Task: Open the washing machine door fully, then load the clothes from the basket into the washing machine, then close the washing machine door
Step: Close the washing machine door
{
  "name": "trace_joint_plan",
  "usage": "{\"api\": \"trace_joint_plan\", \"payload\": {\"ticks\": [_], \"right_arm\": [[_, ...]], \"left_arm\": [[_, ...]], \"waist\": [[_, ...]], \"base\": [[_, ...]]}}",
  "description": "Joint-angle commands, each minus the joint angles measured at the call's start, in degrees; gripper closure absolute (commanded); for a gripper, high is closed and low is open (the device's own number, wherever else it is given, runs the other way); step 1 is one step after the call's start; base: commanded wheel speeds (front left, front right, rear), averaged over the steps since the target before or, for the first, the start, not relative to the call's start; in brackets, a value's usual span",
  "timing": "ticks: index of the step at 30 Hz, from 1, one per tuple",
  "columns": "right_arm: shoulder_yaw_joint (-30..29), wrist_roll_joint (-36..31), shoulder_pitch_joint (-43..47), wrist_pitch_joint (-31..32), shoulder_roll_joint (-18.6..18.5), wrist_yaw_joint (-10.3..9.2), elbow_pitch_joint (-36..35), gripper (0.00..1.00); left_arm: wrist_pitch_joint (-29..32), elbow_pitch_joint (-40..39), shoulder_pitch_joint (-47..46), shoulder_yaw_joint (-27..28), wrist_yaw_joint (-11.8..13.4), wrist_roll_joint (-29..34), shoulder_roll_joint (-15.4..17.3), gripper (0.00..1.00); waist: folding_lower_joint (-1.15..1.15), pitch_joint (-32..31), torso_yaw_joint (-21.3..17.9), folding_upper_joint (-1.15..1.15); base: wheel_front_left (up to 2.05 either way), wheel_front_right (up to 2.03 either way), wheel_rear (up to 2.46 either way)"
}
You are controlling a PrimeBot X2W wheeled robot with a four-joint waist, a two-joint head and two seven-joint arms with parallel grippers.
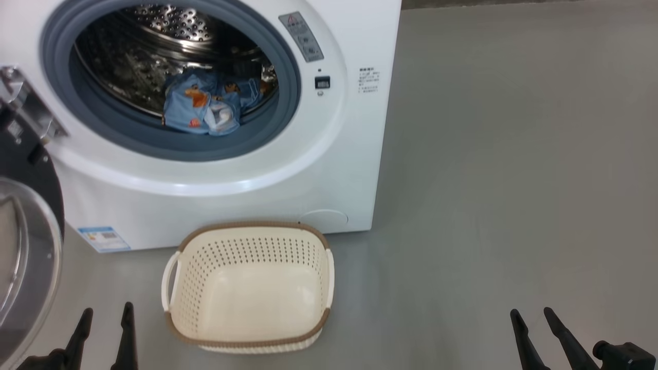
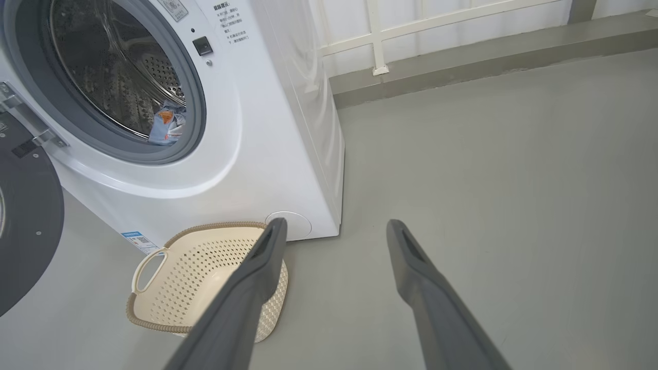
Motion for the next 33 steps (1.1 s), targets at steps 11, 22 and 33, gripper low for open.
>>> {"api": "trace_joint_plan", "payload": {"ticks": [11,22,33], "right_arm": [[1.3,-0.5,-1.8,-0.7,-0.6,0.16,-1.1,0.00],[2.1,-0.7,-2.2,-0.7,-0.8,0.16,-1.5,0.00],[5.6,-0.6,-4.8,-0.7,-2.5,0.16,-0.8,0.00]], "left_arm": [[-0.2,-2.4,-2.4,1.3,-0.1,-0.3,0.8,0.00],[-0.2,-1.8,-2.5,1.2,-0.1,-0.1,0.2,0.00],[-0.2,-0.5,-3.1,2.4,-0.1,-0.5,-2.1,0.00]], "waist": [[0.00,0.3,0.3,0.00],[0.00,0.6,1.5,0.00],[0.00,0.8,9.1,0.00]], "base": [[-1.04,1.04,0.00],[-0.03,0.03,0.00],[0.00,0.00,0.00]]}}
